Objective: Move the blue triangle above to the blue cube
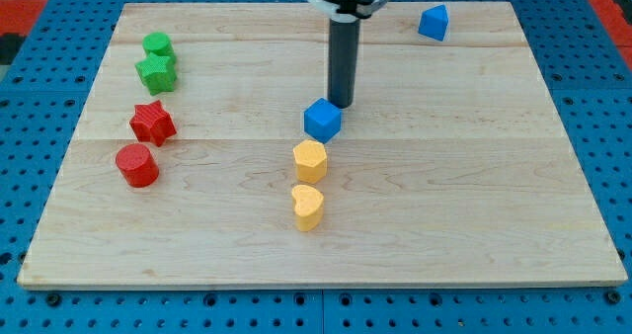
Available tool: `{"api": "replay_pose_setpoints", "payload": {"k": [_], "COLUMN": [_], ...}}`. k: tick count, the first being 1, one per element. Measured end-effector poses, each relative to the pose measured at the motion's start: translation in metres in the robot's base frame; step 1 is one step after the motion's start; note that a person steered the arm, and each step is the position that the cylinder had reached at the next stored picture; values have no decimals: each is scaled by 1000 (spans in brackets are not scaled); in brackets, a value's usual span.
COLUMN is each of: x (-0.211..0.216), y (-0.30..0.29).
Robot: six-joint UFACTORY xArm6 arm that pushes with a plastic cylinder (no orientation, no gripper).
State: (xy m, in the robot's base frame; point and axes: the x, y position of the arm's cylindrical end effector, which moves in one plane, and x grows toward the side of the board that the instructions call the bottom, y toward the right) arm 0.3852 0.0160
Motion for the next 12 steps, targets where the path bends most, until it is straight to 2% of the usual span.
{"api": "replay_pose_setpoints", "payload": {"k": [2,3,4,5,6,7,10,12], "x": [3,-18,-44,-67,-106,-147,-156,-168], "y": [-36,10,101,216,286,259,93,63]}}
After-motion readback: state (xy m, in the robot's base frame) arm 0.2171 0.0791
